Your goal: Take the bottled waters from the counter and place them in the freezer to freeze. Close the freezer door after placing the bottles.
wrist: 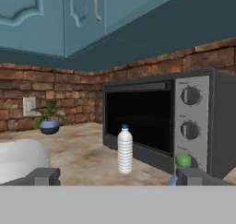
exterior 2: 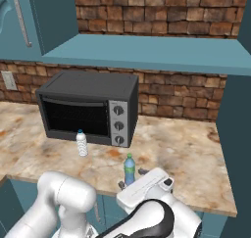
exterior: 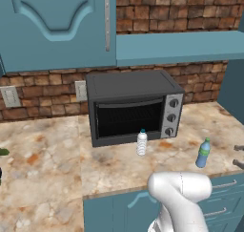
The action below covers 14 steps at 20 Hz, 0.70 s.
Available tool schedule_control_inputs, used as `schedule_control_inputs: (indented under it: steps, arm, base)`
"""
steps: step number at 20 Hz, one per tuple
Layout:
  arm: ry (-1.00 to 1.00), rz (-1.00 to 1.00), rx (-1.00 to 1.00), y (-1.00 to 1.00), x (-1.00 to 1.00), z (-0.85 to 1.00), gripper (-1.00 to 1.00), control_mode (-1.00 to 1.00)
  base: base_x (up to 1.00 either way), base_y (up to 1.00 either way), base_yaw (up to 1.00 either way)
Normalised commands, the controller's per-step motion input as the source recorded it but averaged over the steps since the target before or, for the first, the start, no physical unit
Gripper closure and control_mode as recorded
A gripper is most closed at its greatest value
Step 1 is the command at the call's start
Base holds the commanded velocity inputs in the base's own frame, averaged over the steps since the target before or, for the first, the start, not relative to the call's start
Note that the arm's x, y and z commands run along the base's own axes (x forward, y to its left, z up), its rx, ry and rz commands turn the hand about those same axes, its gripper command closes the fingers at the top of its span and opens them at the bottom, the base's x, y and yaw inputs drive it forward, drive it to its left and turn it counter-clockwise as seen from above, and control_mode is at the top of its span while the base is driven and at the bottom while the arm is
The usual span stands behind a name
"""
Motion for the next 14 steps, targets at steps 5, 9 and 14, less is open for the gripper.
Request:
schedule_control_inputs:
  steps: [5, 9, 14]
  arm:
    - [0.00, 0.00, 0.00, 0.00, 0.01, -0.49, -1.00, -1.00]
    - [0.00, 0.00, 0.00, 0.00, 0.22, -0.36, -1.00, -1.00]
    - [0.00, -0.01, 0.00, -0.01, 0.35, -0.29, -1.00, -1.00]
  base:
    - [0.00, 0.00, 0.00]
    - [0.00, 0.00, 0.00]
    - [0.00, 0.00, 0.00]
